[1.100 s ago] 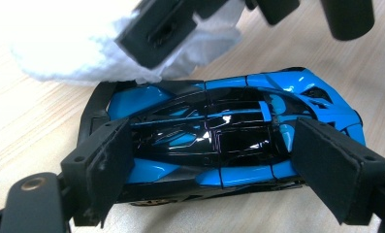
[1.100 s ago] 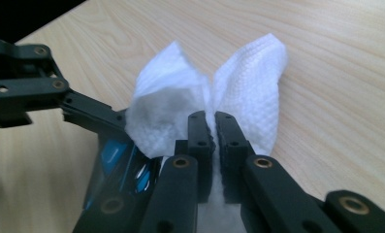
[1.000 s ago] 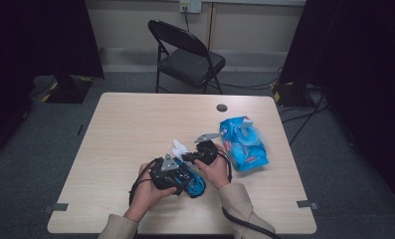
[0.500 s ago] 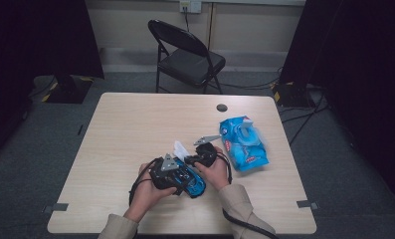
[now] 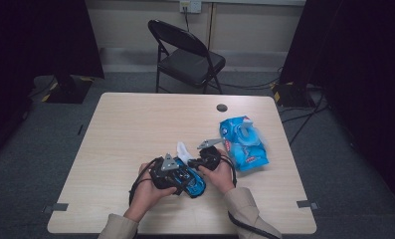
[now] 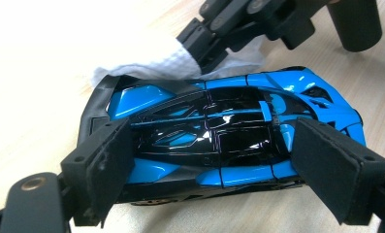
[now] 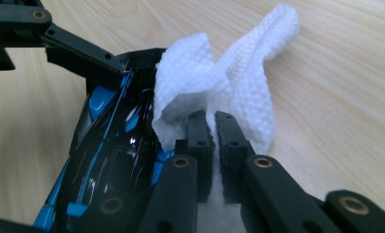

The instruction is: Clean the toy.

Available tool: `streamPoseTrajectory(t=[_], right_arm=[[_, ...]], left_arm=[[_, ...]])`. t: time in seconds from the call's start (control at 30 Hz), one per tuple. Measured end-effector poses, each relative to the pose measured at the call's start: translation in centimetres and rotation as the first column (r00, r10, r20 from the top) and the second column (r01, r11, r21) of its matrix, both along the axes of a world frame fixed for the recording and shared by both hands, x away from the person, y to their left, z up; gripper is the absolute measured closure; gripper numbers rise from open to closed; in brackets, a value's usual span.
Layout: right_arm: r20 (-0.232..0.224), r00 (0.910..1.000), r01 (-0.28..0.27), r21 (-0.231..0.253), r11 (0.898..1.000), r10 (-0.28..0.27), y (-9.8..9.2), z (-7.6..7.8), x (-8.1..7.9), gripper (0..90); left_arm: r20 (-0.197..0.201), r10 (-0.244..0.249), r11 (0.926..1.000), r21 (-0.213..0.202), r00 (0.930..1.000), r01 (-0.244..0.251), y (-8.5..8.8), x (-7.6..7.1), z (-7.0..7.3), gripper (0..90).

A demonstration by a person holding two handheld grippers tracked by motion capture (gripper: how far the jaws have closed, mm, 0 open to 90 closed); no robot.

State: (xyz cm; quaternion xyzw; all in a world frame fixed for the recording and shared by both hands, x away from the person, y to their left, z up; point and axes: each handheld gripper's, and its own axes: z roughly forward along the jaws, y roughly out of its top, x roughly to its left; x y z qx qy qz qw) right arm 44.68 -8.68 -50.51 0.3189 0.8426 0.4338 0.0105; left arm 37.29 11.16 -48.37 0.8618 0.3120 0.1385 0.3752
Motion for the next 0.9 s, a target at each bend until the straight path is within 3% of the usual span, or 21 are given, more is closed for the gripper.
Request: streamPoseTrajectory(t=[0.37, 0.9], right_arm=[[0.001, 0.9995, -0.032, -0.003, 0.999, 0.032, -1.9, 0.1, -1.4, 87.0], [0.021, 0.9991, -0.036, 0.008, 0.999, 0.036, -4.6, -0.1, -3.8, 86.9]], left_arm=[[-0.003, 0.001, 1.0000, 0.002, 1.0000, -0.001, 0.0, 0.0, 0.0, 15.2], [-0.007, 0.002, 1.0000, 0.001, 1.0000, -0.002, -0.1, 0.0, 0.0, 15.2]])
